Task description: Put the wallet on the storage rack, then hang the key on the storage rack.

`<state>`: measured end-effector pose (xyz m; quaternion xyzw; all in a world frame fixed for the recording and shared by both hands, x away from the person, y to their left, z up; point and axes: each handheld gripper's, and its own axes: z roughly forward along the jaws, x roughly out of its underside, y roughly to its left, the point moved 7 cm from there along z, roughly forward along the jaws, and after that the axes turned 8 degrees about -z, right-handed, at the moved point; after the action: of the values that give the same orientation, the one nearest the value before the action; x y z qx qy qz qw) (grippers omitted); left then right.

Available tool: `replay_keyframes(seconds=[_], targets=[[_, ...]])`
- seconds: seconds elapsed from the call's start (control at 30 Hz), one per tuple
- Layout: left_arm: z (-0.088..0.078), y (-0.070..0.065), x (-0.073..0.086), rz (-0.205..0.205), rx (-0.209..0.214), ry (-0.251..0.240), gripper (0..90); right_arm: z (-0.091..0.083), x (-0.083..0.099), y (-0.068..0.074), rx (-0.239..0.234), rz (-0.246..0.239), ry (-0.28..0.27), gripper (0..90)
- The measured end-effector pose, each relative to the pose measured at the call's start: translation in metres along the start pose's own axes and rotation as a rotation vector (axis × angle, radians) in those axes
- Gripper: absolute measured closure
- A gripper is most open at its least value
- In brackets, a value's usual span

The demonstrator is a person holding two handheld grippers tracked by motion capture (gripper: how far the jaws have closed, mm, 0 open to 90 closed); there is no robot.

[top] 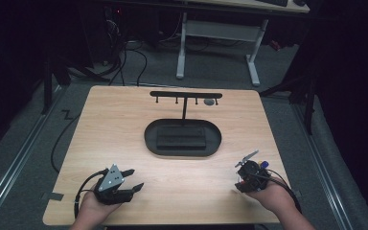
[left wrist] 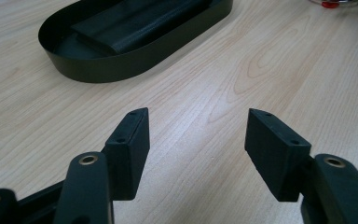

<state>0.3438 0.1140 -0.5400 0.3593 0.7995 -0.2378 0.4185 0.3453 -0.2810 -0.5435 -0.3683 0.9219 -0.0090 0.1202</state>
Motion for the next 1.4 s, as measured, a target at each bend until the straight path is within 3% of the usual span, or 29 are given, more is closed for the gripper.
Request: replay_keyframes(seconds=[0.1, 0.4, 0.57, 0.7, 0.8, 0.93, 0.97, 1.03, 1.4], targets=[[0.001, -0.002, -0.001, 0.008, 0.005, 0.001, 40.9, 0.003, 0.001, -0.004, -0.009, 0.022, 0.021, 54.6], [0.004, -0.003, 0.003, 0.037, 0.007, 0.020, 40.9, 0.012, -0.006, -0.003, -0.020, -0.016, 0.067, 57.6], [-0.002, -0.001, 0.002, 0.026, -0.001, 0.004, 41.0, 0.014, -0.013, -0.002, 0.025, -0.076, 0.120, 67.5], [-0.001, -0.001, 0.003, 0.030, -0.001, 0.013, 41.1, 0.013, -0.014, 0.000, 0.008, -0.082, 0.154, 79.9], [-0.001, -0.002, 0.006, 0.043, -0.004, 0.026, 41.1, 0.010, -0.015, 0.002, -0.001, -0.095, 0.144, 90.0], [-0.003, -0.002, 0.005, 0.039, -0.008, 0.019, 41.1, 0.009, -0.013, 0.002, -0.001, -0.101, 0.155, 90.0], [-0.003, -0.002, 0.005, 0.040, -0.009, 0.018, 41.1, 0.009, -0.013, 0.002, 0.008, -0.102, 0.154, 87.8], [-0.003, -0.004, 0.006, 0.048, -0.009, 0.023, 41.1, 0.009, -0.013, 0.003, -0.003, -0.092, 0.151, 75.3], [-0.002, -0.003, 0.007, 0.052, -0.006, 0.027, 41.1, 0.015, -0.017, -0.005, -0.020, -0.028, 0.184, 72.5]])
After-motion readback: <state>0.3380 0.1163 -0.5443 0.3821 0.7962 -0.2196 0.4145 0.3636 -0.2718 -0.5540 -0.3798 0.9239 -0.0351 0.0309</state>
